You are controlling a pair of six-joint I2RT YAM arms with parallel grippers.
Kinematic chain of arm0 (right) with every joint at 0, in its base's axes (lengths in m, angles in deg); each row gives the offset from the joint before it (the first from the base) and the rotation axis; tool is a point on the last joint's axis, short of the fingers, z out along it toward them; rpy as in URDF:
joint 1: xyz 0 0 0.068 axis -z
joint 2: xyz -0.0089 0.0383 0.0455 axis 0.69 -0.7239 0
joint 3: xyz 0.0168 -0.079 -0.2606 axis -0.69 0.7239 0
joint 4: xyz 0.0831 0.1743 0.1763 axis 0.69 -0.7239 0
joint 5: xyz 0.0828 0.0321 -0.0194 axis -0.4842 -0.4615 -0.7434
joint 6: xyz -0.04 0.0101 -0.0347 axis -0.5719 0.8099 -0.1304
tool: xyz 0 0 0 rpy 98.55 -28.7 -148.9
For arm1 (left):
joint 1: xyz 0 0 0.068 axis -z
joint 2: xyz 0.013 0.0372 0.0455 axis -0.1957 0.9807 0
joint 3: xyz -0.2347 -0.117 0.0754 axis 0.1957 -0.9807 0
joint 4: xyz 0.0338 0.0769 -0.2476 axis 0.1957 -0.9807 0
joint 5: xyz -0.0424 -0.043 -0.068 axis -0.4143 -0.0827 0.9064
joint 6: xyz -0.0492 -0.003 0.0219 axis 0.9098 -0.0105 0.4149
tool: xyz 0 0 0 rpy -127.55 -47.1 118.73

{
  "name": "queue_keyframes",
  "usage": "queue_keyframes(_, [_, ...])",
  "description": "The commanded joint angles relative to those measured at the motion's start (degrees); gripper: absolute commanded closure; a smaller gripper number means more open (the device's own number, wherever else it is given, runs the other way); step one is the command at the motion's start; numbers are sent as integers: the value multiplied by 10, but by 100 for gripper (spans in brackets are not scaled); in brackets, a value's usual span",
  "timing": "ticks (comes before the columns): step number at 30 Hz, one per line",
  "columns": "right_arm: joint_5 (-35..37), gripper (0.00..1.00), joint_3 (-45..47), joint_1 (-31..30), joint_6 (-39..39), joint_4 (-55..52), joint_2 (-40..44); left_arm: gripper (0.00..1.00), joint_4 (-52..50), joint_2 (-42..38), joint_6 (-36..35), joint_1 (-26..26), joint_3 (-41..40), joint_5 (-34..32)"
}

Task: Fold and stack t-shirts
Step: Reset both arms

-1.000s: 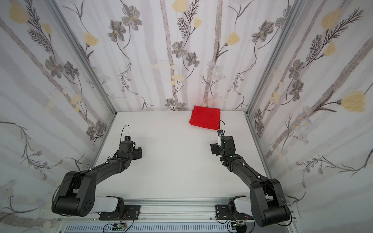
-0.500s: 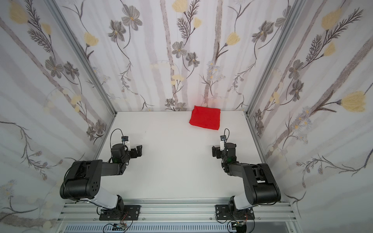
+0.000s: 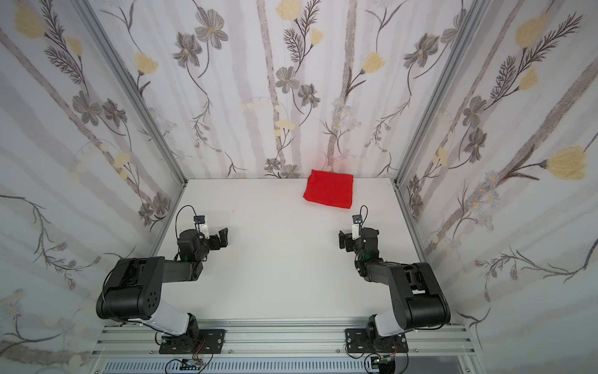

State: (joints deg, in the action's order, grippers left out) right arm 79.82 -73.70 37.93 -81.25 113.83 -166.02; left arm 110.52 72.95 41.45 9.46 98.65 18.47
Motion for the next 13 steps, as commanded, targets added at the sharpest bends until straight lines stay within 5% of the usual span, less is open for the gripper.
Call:
queue_keyframes(1, [2, 0, -1, -3, -6, 21, 2, 0, 21, -1, -1, 0, 3, -3])
queue_keyframes(13, [-4, 0, -3, 0, -6, 14, 2, 0, 21, -1, -1, 0, 3, -3])
